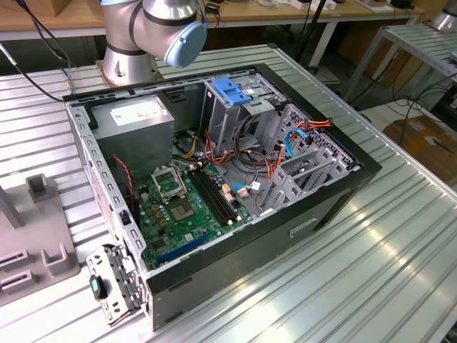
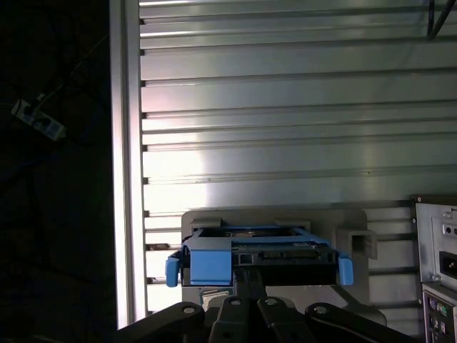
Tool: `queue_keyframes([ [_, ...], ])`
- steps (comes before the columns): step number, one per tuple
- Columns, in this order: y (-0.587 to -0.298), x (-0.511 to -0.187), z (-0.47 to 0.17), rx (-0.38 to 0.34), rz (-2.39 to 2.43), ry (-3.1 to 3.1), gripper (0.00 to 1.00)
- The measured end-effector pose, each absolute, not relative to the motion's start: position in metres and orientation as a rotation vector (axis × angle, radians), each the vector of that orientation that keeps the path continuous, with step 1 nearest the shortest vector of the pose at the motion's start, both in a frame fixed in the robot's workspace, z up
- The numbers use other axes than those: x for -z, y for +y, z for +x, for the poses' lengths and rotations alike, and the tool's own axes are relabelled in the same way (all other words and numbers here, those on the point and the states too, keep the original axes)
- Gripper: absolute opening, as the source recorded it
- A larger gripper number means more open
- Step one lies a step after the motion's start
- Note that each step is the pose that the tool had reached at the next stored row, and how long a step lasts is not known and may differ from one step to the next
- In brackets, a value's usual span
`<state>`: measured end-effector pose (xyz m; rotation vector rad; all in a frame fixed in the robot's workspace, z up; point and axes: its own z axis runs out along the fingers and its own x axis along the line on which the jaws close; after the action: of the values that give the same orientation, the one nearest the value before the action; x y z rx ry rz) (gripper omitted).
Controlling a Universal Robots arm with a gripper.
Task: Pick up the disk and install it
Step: 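Pick up the disk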
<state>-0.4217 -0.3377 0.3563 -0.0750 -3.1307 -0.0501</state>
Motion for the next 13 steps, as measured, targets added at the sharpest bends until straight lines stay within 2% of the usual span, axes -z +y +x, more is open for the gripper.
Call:
queue_keyframes([
  [13, -0.3377, -0.3562, -0.4217, 0.049, 0.083, -3.129, 0.11],
])
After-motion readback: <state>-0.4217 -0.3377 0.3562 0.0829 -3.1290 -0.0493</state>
